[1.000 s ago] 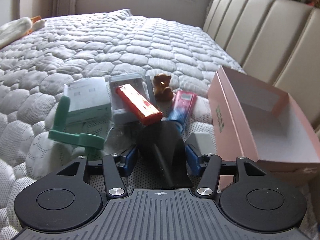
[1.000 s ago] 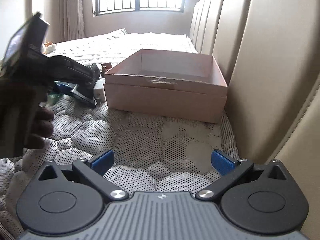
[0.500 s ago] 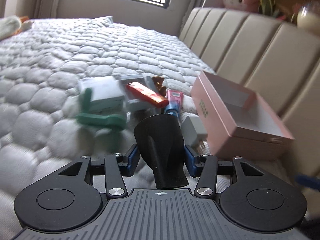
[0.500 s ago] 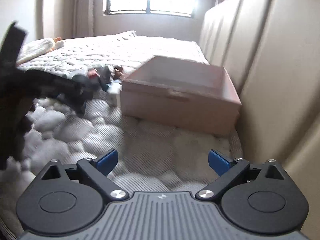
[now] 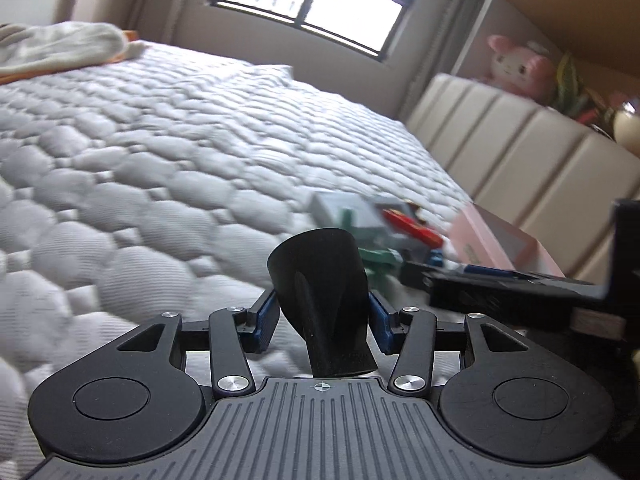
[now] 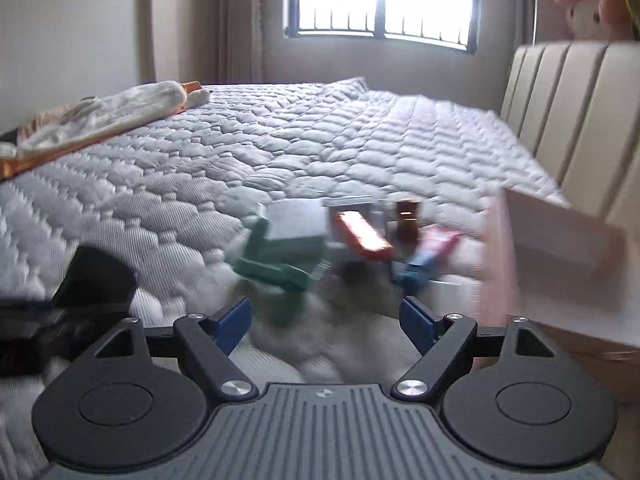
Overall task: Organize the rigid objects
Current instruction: 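Carry the black stand toward the pink box while the right tool grasps the green plastic part, then release the black stand into the pink box while the right tool drops the green part in, then grasp the white charger plug with the left tool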
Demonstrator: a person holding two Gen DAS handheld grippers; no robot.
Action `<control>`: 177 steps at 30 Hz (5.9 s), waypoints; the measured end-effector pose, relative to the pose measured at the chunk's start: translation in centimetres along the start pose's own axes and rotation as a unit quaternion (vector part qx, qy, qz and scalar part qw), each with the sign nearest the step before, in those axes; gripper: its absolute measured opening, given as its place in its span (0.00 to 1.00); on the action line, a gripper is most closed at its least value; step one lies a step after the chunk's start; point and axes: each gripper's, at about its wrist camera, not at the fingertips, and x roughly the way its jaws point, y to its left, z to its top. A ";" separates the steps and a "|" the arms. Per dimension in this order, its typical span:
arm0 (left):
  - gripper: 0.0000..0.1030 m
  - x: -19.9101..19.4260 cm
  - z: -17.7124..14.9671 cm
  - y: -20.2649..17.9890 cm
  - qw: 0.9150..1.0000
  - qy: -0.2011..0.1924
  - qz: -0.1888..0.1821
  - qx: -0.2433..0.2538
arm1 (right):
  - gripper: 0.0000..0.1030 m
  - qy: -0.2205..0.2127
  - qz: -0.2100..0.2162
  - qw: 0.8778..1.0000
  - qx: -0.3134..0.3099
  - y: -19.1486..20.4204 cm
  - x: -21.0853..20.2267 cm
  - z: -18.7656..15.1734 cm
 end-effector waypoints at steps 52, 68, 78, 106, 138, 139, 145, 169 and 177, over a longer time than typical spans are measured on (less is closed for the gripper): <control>0.51 1.0 -6.1 -11.4 0.984 0.131 -0.072 0.095 | 0.84 0.032 -0.060 0.996 0.065 -8.0 -10.7 -11.7; 0.51 2.1 -3.6 -17.3 0.966 0.142 -0.177 0.127 | 0.69 0.007 -0.053 0.997 0.061 -10.6 -16.3 -10.4; 0.51 12.7 5.2 -27.4 0.968 0.089 -0.201 0.121 | 0.69 -0.037 -0.114 0.991 0.067 -14.2 -19.8 -10.5; 0.51 10.6 0.1 -18.6 0.981 0.115 -0.122 0.092 | 0.69 -0.049 -0.137 0.983 0.109 -18.7 -16.4 -4.7; 0.51 8.6 -0.3 -10.4 0.992 0.093 -0.072 0.045 | 0.87 -0.028 -0.063 0.997 0.020 -13.3 -13.2 -9.5; 0.51 8.5 -0.4 -10.2 0.992 0.093 -0.070 0.043 | 0.87 -0.030 -0.053 0.998 0.009 -12.9 -12.8 -9.0; 0.51 7.6 -0.4 -8.3 0.993 0.096 -0.057 0.029 | 0.87 -0.010 -0.023 0.999 -0.031 -10.2 -7.2 -6.3; 0.51 13.3 2.2 -14.8 0.988 0.097 -0.105 0.059 | 0.12 0.051 -0.070 0.994 0.073 -15.9 -12.3 -11.1; 0.43 18.1 2.4 -16.7 0.988 0.128 -0.057 0.066 | 0.39 0.046 -0.080 0.994 0.053 -14.6 -11.5 -13.0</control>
